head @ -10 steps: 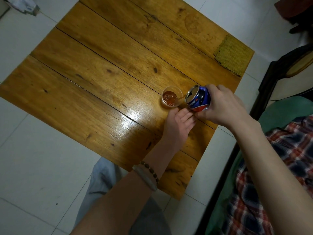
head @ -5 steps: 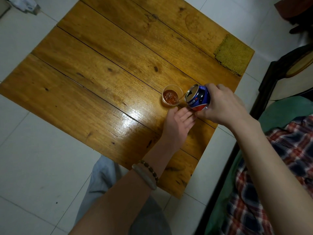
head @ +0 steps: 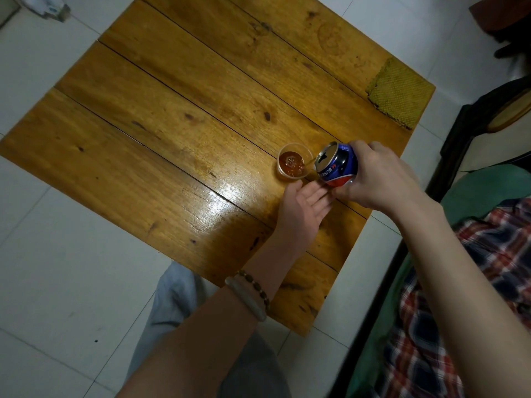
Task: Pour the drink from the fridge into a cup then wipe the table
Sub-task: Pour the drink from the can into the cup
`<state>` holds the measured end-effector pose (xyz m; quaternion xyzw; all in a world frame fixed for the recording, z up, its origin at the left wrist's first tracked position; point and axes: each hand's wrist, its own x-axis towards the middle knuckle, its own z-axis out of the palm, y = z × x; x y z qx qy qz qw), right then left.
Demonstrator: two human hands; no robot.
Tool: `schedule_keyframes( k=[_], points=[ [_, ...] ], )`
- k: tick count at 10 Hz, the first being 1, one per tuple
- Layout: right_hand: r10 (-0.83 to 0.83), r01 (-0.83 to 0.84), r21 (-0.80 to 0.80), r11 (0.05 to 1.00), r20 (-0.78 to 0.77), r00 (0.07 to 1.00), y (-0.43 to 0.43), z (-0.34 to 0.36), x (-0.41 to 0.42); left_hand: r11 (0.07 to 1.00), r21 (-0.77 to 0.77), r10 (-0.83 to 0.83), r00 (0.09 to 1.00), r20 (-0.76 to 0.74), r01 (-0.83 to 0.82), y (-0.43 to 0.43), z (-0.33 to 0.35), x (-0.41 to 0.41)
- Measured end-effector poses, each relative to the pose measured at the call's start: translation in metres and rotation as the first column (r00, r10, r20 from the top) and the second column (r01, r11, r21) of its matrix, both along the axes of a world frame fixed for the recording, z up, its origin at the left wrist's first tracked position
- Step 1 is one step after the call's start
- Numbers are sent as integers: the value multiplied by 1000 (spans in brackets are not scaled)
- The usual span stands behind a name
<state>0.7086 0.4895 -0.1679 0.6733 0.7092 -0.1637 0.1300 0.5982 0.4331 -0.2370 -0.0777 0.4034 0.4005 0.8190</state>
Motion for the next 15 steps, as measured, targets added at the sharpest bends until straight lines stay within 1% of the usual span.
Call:
schedule_keyframes(
  k=[7,15],
  points=[
    [2,-2,-30,1000,23,1000,2,1,-1,1000,-12,-2,1000,21,2,2,4,-1],
    [8,-8,-6,1000,10,1000,-1,2,6,1000,1,8,1000,28,-8,0,7,5]
  ],
)
